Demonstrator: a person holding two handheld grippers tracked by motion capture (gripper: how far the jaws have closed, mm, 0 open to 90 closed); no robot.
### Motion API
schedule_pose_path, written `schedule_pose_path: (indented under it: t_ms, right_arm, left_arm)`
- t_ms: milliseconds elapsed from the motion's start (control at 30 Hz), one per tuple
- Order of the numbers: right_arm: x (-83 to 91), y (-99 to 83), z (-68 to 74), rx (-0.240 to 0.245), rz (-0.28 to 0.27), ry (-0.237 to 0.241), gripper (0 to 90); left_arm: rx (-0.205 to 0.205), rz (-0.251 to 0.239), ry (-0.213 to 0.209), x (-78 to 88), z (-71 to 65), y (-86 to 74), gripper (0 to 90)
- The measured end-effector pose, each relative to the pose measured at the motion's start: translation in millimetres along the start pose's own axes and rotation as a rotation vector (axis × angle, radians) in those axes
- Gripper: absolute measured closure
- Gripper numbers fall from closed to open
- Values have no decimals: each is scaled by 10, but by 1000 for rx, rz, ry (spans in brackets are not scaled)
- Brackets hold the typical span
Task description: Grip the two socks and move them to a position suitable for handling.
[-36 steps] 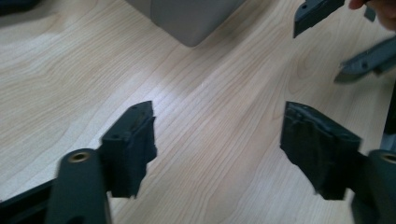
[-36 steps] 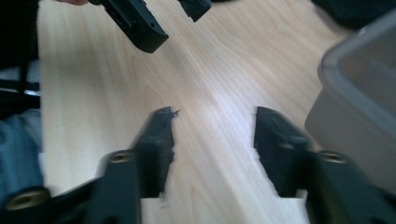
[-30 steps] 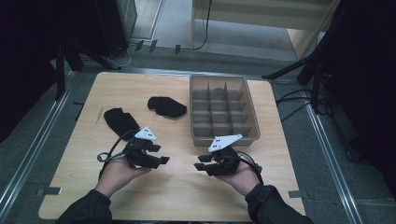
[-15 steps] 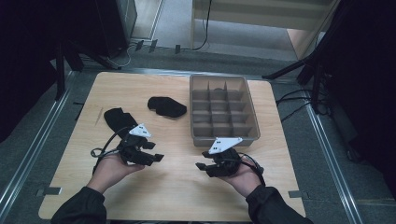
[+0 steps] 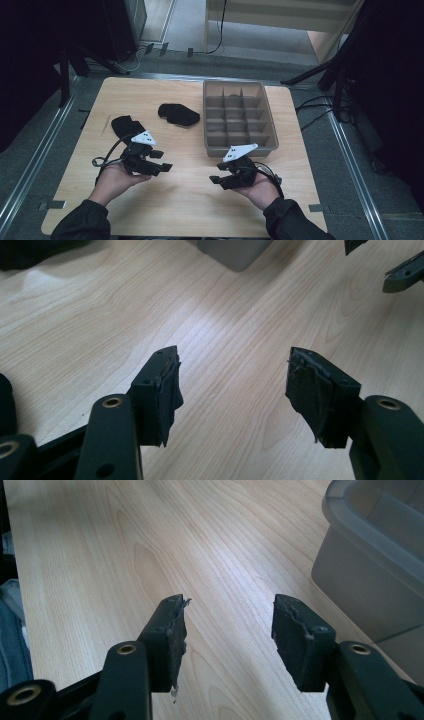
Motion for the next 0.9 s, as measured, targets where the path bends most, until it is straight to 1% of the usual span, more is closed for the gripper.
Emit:
schedule_pose_path:
  t_ms: [100, 167, 300, 367, 433, 500, 633, 733, 867, 900]
  right_arm:
    - [-3, 0, -4, 3, 0, -3, 466]
    - [-13, -3, -2, 7, 5, -7, 463]
    - [-26, -7, 15, 13, 10, 5, 450]
    - [-38, -13, 30, 8, 11, 42, 450]
    - [-44, -15, 35, 10, 12, 59, 450]
    - [-44, -15, 37, 12, 12, 58, 450]
    - [-50, -19, 46, 14, 18, 54, 449]
    - [-58, -19, 43, 27, 19, 47, 448]
    - [-65, -30, 55, 29, 30, 46, 448]
    - [-65, -28, 54, 30, 28, 46, 448]
  left_arm:
    - [15, -3, 2, 13, 21, -2, 364]
    - [13, -5, 8, 25, 33, -12, 364]
    - [2, -11, 18, 55, 49, -33, 364]
    - [9, -11, 23, 70, 66, -44, 367]
    - [21, -19, 25, 85, 79, -49, 382]
    - [25, -17, 17, 95, 87, -59, 381]
    - [26, -12, 22, 104, 118, -72, 378]
    - [23, -9, 24, 106, 171, -58, 377]
    - [31, -14, 21, 120, 220, -61, 374]
    - [32, -15, 27, 124, 227, -66, 375]
Point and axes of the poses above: each handheld gripper's, and its own axes: x roughly backward along the jaws, y roughly out of its top, z roughly to its left, the point moved 7 cm from there along -x, roughly forward along the jaws, and after that the axes turned 14 degrees about z, right-handed, at the moved point
